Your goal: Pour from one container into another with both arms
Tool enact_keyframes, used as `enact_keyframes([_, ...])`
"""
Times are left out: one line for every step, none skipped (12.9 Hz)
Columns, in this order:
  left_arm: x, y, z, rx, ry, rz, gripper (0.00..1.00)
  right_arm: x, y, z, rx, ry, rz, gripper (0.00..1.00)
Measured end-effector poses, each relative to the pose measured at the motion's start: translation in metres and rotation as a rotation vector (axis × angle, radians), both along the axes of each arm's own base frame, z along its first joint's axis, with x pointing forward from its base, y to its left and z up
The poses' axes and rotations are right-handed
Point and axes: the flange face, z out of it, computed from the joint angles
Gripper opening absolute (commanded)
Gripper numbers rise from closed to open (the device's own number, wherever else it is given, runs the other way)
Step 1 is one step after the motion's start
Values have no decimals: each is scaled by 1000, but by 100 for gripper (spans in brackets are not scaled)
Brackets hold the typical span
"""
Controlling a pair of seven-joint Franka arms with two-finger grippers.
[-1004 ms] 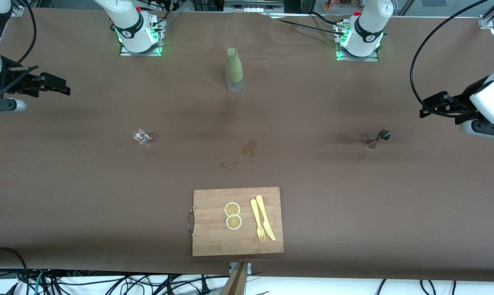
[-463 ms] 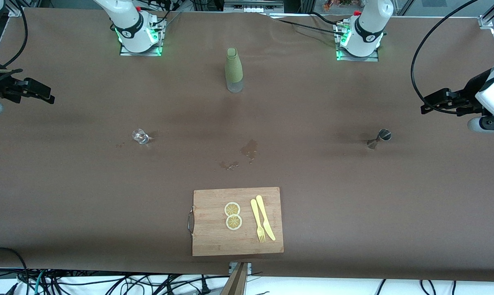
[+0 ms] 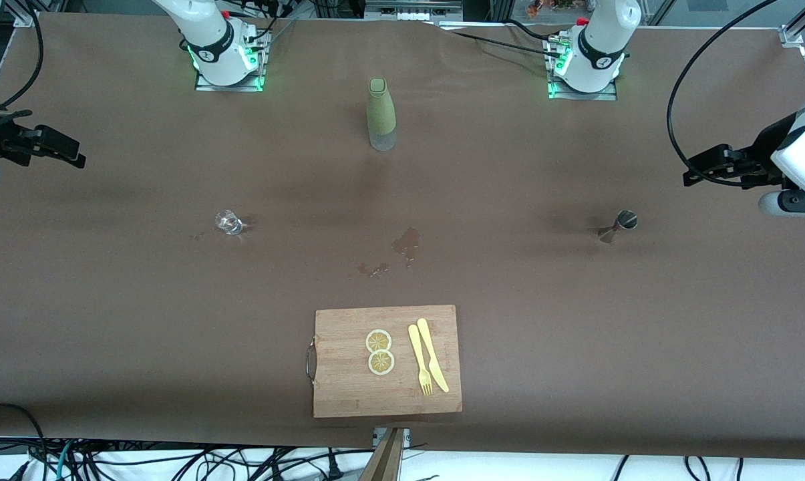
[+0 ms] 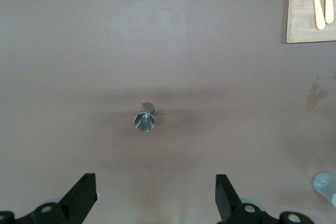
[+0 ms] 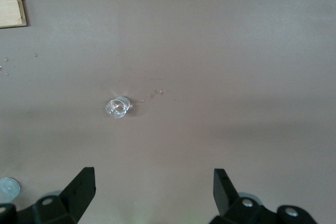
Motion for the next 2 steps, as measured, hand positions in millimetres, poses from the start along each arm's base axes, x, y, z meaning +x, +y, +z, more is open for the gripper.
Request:
enact_keyframes([0,0,0,-3,0,1,100,0,0,0,0,1,0,100])
enact_keyframes([0,1,0,-6,0,4,100,0,0,0,0,2,0,100])
